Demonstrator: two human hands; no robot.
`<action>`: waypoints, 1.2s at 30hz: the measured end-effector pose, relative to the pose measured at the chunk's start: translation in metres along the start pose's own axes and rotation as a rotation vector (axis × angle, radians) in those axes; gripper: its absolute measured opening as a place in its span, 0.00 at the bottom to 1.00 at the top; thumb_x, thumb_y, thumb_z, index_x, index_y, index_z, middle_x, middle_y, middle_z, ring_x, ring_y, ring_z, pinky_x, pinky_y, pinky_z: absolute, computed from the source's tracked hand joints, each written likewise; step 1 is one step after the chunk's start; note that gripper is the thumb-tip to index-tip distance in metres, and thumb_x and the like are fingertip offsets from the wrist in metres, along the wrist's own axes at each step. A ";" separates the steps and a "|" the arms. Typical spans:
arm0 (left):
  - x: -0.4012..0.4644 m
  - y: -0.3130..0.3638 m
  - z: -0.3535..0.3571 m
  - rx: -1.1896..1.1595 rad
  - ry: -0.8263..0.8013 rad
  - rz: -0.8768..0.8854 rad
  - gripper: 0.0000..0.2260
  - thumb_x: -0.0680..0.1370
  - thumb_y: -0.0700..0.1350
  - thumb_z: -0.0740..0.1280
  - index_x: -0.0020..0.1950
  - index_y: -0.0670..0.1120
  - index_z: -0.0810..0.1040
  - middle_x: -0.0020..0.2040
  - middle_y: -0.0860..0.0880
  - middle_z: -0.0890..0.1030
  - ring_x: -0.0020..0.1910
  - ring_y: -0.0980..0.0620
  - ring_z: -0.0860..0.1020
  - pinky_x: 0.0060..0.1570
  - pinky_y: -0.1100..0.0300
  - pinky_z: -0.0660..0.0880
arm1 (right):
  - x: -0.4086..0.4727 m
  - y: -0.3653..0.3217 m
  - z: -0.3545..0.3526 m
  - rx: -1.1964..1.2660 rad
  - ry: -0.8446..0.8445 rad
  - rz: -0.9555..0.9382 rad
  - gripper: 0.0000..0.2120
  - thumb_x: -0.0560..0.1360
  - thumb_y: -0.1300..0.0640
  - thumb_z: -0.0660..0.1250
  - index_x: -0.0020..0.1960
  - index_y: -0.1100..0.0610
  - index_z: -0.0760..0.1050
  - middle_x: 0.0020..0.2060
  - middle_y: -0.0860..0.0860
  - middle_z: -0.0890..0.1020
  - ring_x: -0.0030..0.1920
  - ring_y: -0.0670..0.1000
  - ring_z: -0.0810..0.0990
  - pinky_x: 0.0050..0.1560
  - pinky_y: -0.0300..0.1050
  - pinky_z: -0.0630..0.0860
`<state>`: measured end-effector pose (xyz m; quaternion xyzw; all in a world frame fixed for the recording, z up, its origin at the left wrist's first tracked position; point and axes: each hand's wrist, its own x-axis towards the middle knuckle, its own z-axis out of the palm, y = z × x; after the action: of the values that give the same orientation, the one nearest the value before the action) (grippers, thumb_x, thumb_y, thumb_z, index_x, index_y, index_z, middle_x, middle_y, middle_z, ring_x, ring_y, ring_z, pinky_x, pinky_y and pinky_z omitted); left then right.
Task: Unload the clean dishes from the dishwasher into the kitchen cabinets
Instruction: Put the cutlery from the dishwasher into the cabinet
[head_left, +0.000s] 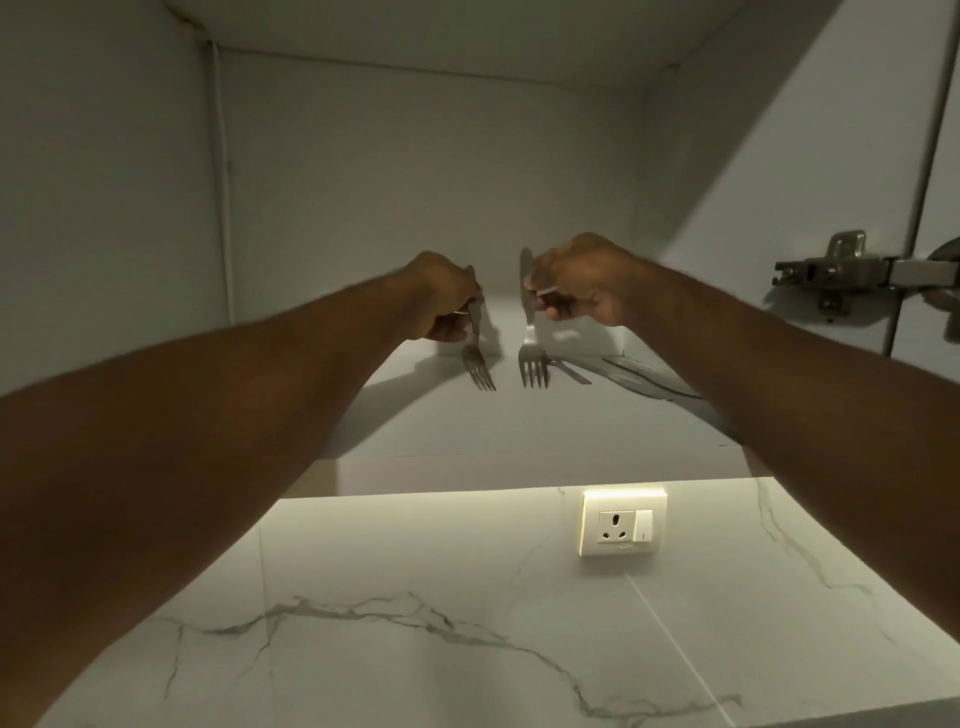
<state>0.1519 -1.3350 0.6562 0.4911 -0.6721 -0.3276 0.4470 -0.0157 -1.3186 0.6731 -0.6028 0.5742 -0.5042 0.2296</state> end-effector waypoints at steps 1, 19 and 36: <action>0.001 0.002 -0.002 -0.015 0.028 0.017 0.09 0.83 0.43 0.62 0.44 0.43 0.77 0.35 0.49 0.76 0.29 0.54 0.73 0.27 0.62 0.75 | 0.000 -0.001 -0.004 0.047 0.032 -0.031 0.05 0.76 0.68 0.67 0.52 0.63 0.78 0.41 0.57 0.81 0.36 0.51 0.79 0.33 0.41 0.77; 0.004 0.005 -0.019 0.413 0.369 0.530 0.07 0.75 0.51 0.73 0.42 0.49 0.84 0.42 0.46 0.85 0.41 0.46 0.84 0.49 0.52 0.81 | -0.027 0.000 -0.014 -0.150 0.102 -0.369 0.07 0.71 0.67 0.74 0.40 0.57 0.78 0.38 0.53 0.84 0.40 0.51 0.85 0.42 0.47 0.81; -0.047 -0.011 -0.013 0.828 0.034 0.656 0.06 0.73 0.44 0.71 0.49 0.48 0.84 0.49 0.46 0.82 0.46 0.46 0.81 0.51 0.51 0.79 | -0.072 0.015 -0.002 -0.837 -0.156 -0.615 0.07 0.69 0.64 0.74 0.44 0.55 0.79 0.37 0.47 0.81 0.39 0.50 0.81 0.41 0.39 0.75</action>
<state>0.1733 -1.2940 0.6388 0.3956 -0.8563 0.1306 0.3053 -0.0119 -1.2552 0.6363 -0.8193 0.5043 -0.2295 -0.1474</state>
